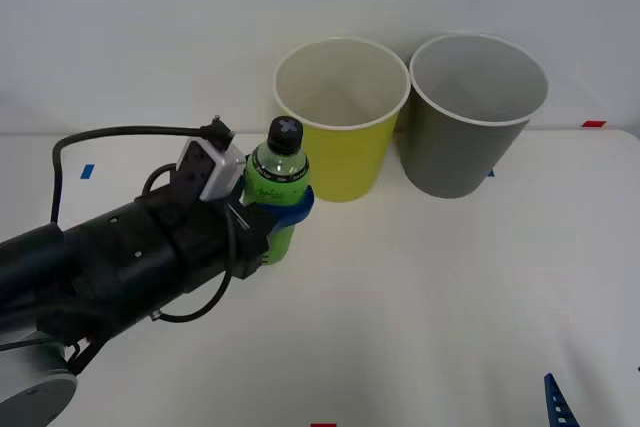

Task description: Put cans in the gray bin and PET bottles in the light green bin.

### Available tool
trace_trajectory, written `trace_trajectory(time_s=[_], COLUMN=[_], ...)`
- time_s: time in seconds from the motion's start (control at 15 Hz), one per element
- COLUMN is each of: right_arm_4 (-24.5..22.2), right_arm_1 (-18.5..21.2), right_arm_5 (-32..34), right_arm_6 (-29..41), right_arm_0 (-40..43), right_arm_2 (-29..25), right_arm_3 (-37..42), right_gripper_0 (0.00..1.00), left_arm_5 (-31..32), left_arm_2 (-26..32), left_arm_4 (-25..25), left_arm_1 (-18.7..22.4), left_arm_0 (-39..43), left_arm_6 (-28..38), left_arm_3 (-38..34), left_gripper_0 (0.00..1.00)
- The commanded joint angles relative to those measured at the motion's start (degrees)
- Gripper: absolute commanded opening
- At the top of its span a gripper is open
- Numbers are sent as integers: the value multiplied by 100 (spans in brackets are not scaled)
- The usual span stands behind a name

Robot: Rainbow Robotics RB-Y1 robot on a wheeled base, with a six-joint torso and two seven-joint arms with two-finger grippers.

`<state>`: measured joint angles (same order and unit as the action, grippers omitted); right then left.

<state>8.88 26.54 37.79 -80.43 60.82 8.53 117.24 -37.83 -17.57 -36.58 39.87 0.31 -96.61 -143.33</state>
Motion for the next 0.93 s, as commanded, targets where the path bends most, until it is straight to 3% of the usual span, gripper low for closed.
trace_trajectory(time_s=[0.07, 0.2, 0.47, 0.67, 0.93], right_arm_4=[0, 0, 0, 0, 0], right_arm_1=[0, 0, 0, 0, 0], right_arm_5=[0, 0, 0, 0, 0], right_arm_6=[1, 1, 1, 1, 1], right_arm_0=[0, 0, 0, 0, 0], right_arm_2=[0, 0, 0, 0, 0], right_arm_3=[0, 0, 0, 0, 0], right_gripper_0=[100, 100, 100, 100, 100], left_arm_5=[-84, -172, -1833, -3090, -3793], left_arm_2=[536, 922, 2144, 2724, 2979], left_arm_4=[-156, -613, -1677, -1835, -1694], left_arm_1=[-331, -516, -1061, -1456, -1790], left_arm_0=[4, 4, -347, -1077, -2061], left_arm_6=[-7, 2, -86, -95, 81], left_arm_3=[-274, -371, -667, -667, -503], left_gripper_0=[0, 0, 0, 0, 1])
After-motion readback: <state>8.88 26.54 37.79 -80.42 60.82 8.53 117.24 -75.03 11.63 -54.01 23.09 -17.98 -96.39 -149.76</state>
